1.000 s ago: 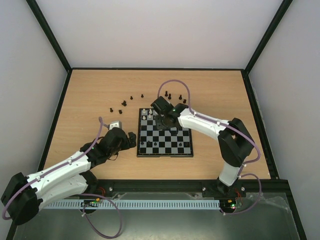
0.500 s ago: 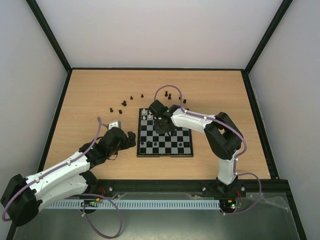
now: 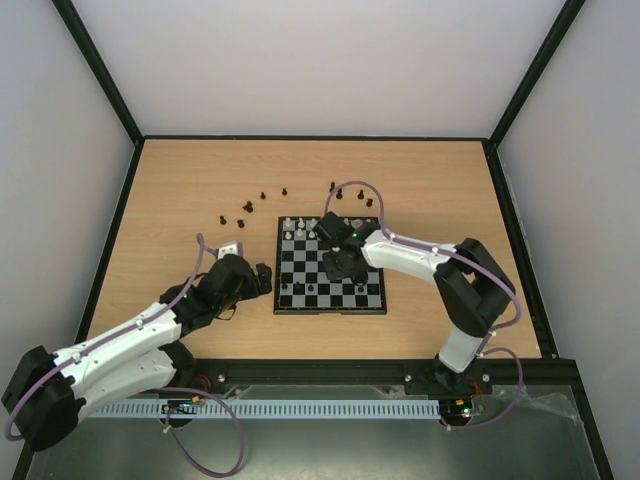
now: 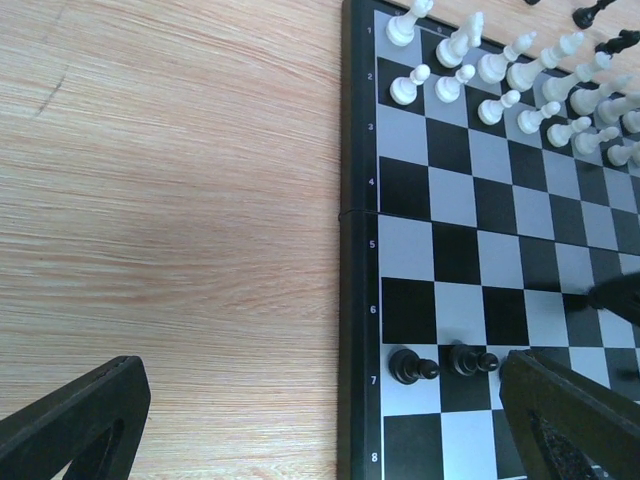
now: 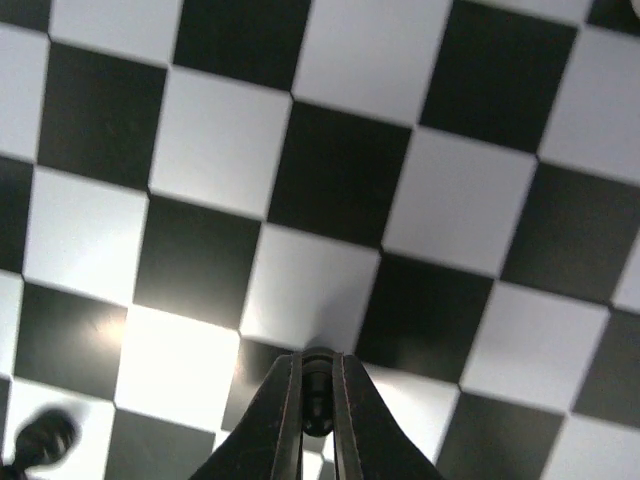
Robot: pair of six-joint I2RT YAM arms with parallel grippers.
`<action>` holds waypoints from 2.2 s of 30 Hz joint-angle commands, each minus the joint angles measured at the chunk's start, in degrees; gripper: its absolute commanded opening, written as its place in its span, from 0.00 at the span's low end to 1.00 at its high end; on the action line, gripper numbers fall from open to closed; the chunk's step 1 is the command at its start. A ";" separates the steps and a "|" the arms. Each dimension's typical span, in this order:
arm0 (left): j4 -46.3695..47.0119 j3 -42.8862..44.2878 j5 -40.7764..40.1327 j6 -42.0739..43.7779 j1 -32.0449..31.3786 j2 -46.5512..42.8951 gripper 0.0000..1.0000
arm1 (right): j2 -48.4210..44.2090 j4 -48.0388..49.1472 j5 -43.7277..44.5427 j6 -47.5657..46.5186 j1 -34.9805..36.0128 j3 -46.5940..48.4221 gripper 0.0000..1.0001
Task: Set up the chess pieces on the board
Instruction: Move the chess piece to the center of the board, then pick up the chess piece at the center of the board.
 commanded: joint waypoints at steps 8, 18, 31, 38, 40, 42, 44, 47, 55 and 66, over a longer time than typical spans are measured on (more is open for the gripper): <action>2.45 0.16 1.36 0.86 0.42 3.23 0.99 | -7.48 -3.43 0.04 4.05 4.26 -8.03 0.02; 2.36 -0.19 1.19 0.59 0.45 3.01 1.00 | -10.03 -4.04 1.25 5.37 4.49 -11.13 0.03; 3.13 0.46 0.97 0.98 0.42 4.99 1.00 | -12.23 -4.48 1.41 5.74 4.58 -12.17 0.09; 1.70 3.92 -1.23 2.17 1.20 7.72 1.00 | -15.96 -3.62 -0.89 4.51 4.67 -9.74 0.33; 1.01 6.02 -1.40 3.06 3.11 9.56 0.99 | -18.15 -3.65 -1.08 4.24 4.66 -8.75 0.37; -0.07 8.54 -1.93 4.02 5.58 11.64 0.99 | -21.16 -3.31 -1.13 4.02 4.67 -8.29 0.43; -0.50 11.12 -1.60 5.37 8.59 13.51 1.00 | -24.06 -2.88 -0.81 3.59 4.63 -8.10 0.45; -0.93 15.64 -1.16 7.10 13.36 17.35 0.99 | -27.35 -2.81 0.24 2.94 4.62 -8.21 0.47; -2.50 29.48 -4.93 8.74 19.13 36.25 0.99 | -30.14 -1.13 -3.14 1.21 4.49 -10.51 0.47; -3.47 38.11 -6.78 7.95 20.48 52.13 0.88 | -33.04 0.99 -5.00 -0.08 4.54 -15.43 0.47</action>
